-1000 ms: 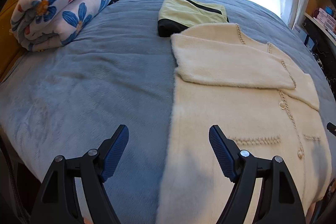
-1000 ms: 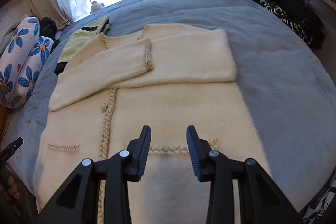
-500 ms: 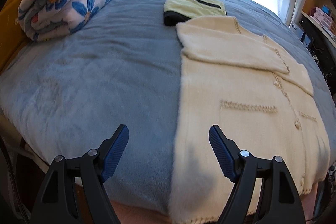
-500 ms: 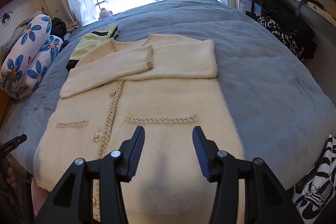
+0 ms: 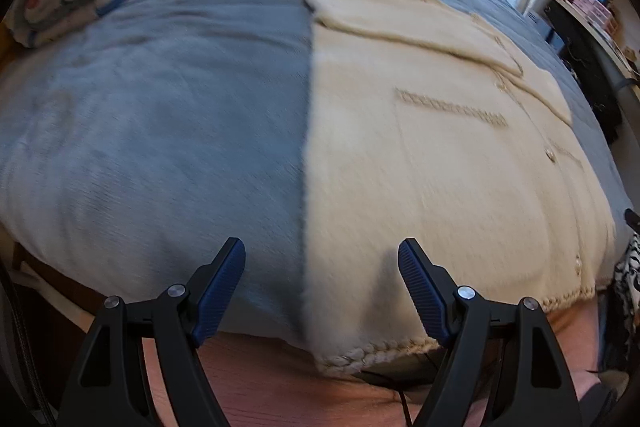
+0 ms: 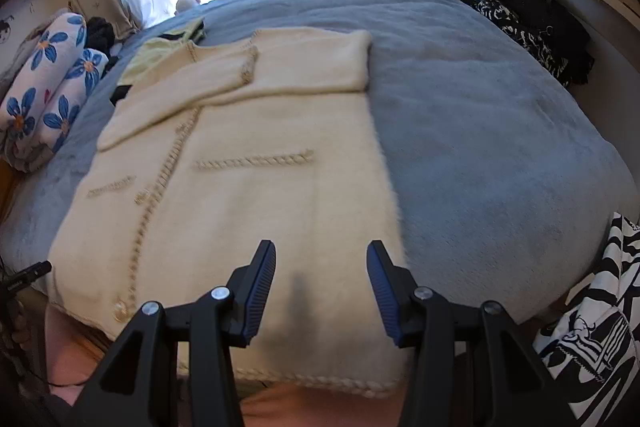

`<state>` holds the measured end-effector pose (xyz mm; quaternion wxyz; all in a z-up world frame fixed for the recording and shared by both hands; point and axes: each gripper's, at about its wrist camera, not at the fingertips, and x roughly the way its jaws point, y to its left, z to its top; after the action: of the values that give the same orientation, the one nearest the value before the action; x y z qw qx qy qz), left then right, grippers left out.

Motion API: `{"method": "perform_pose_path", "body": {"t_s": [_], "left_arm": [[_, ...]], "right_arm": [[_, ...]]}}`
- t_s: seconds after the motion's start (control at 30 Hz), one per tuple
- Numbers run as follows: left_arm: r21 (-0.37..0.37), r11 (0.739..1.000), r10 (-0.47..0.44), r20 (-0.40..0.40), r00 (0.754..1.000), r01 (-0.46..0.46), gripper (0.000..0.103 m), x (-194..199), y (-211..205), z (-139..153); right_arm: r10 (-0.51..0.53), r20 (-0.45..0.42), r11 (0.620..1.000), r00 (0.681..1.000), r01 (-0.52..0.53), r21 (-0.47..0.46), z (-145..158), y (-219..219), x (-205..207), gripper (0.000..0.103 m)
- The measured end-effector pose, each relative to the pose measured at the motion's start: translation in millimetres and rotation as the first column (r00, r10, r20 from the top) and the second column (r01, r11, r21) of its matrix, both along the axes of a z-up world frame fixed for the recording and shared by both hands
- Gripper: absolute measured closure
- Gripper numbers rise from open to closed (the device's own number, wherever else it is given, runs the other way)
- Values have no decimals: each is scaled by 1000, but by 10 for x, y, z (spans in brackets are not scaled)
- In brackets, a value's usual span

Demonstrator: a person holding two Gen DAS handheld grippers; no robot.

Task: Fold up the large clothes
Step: 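Move both grippers to the cardigan hem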

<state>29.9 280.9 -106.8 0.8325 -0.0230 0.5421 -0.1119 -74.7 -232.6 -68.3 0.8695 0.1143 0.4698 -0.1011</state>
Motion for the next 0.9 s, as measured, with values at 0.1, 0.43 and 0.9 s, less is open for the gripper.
{"method": "perform_pose_path", "body": {"t_s": [0.1, 0.43, 0.9], "left_arm": [[-11, 1000, -5, -27, 1000, 5, 26, 24, -10, -97], [-64, 998, -32, -38, 999, 29, 20, 19, -22, -180], [-71, 991, -123, -93, 988, 117, 20, 7, -203, -315]], "right_arm": [[3, -35, 1000, 999, -4, -15, -124, -123, -71, 56], [16, -59, 978, 998, -3, 210, -525, -486, -349, 56], [133, -28, 964, 991, -123, 235, -663, -335, -311, 68]]}}
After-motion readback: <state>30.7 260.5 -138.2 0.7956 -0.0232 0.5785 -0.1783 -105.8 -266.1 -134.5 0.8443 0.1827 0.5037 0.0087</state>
